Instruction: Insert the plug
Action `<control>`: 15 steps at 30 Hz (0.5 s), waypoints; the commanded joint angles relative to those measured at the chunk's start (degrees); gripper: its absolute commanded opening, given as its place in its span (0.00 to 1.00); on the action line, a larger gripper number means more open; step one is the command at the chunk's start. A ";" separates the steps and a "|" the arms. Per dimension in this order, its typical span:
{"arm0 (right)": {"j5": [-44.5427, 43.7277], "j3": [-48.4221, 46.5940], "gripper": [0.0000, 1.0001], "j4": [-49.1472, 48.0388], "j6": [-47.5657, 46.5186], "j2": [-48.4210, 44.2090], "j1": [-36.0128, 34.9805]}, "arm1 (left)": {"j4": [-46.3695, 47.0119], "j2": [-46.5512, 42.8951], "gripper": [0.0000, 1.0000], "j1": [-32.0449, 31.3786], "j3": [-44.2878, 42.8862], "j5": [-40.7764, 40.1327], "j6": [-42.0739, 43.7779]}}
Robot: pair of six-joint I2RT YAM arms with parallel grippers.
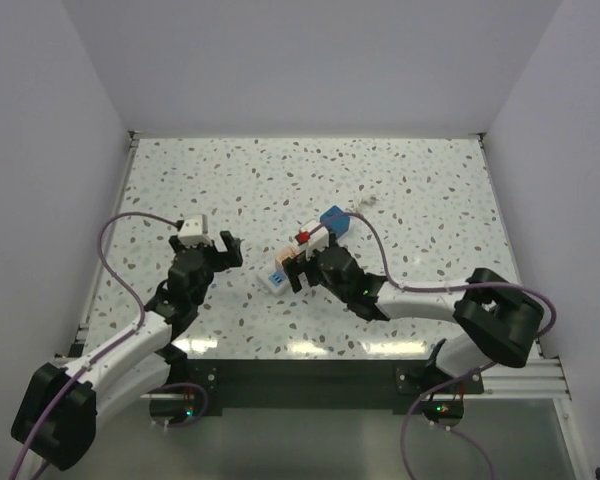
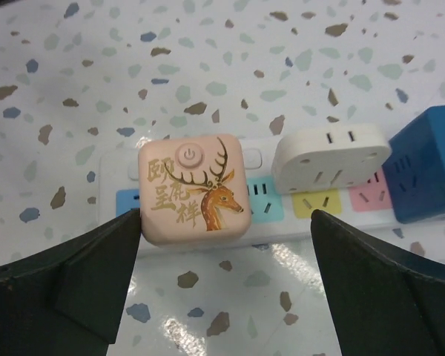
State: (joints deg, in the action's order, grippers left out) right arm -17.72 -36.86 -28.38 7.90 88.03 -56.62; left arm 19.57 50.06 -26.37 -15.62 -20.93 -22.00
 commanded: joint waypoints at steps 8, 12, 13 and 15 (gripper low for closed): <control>-3.46 6.79 0.99 2.71 -0.96 -18.31 15.21 | -3.58 -4.09 1.00 0.00 -2.40 -6.75 -2.00; -3.73 10.48 0.99 3.42 2.20 -23.85 24.51 | -4.10 -5.06 1.00 0.00 -2.05 -8.07 -2.35; -4.25 11.28 0.99 3.51 3.34 -25.17 25.85 | -4.02 -5.32 1.00 0.00 -1.96 -8.16 -2.26; -5.92 13.74 0.99 3.33 5.27 -28.60 28.31 | -3.67 -6.20 1.00 0.00 -1.35 -8.51 -2.00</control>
State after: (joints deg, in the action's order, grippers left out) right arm -20.64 -25.41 -25.47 9.28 63.88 -31.03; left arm 15.20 45.43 -26.37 -15.77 -26.94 -23.42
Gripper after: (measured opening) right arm 0.987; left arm 0.997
